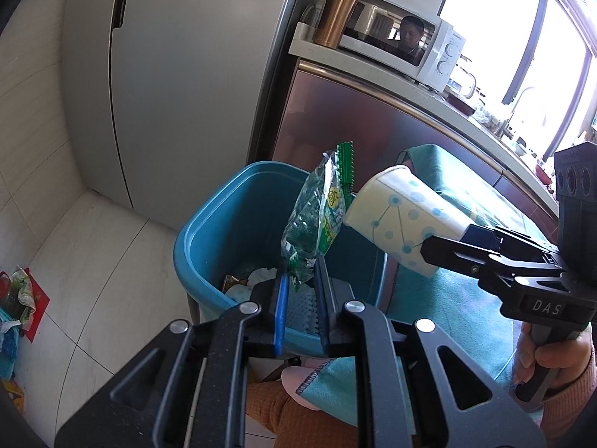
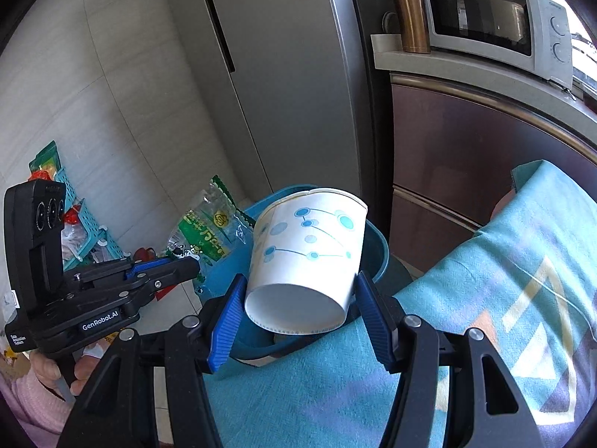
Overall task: Collect trash
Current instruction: 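Open both grippers to drop the packet and cup into the bin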
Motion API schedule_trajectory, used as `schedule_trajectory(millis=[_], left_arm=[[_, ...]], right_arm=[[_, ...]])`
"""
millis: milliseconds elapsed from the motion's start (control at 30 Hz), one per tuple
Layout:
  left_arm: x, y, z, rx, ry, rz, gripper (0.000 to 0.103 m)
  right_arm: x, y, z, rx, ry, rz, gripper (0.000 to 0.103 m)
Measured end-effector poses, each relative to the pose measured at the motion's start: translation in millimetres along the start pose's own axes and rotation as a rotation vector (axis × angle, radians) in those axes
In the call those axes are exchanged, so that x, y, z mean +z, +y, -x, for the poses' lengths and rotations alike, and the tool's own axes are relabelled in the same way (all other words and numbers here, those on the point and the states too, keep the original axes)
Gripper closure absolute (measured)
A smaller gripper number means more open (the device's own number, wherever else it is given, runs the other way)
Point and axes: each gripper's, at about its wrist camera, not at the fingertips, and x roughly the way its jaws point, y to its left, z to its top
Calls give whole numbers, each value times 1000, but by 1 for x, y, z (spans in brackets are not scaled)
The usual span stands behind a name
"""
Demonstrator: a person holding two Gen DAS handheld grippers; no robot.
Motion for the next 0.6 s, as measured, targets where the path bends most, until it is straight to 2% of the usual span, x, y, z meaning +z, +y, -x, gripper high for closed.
schedule_trajectory(millis=[367,400,467,533,600], left_arm=[[7,5,-20,17,18,11,88],[8,5,-23,18,21,14,88],[8,8,-31,24,34,22,72],[5,10,-41,29,58,31,67],[3,13,-51,39,82,31,67]], right_arm=[[15,7,-29,-12,64,39,45],[17,8,-35,-17,86,47,41],[18,11,-41,-39,113,56,35],[17,11,-39,-39,103,48,35],[15,8,-35,-34,87,33,34]])
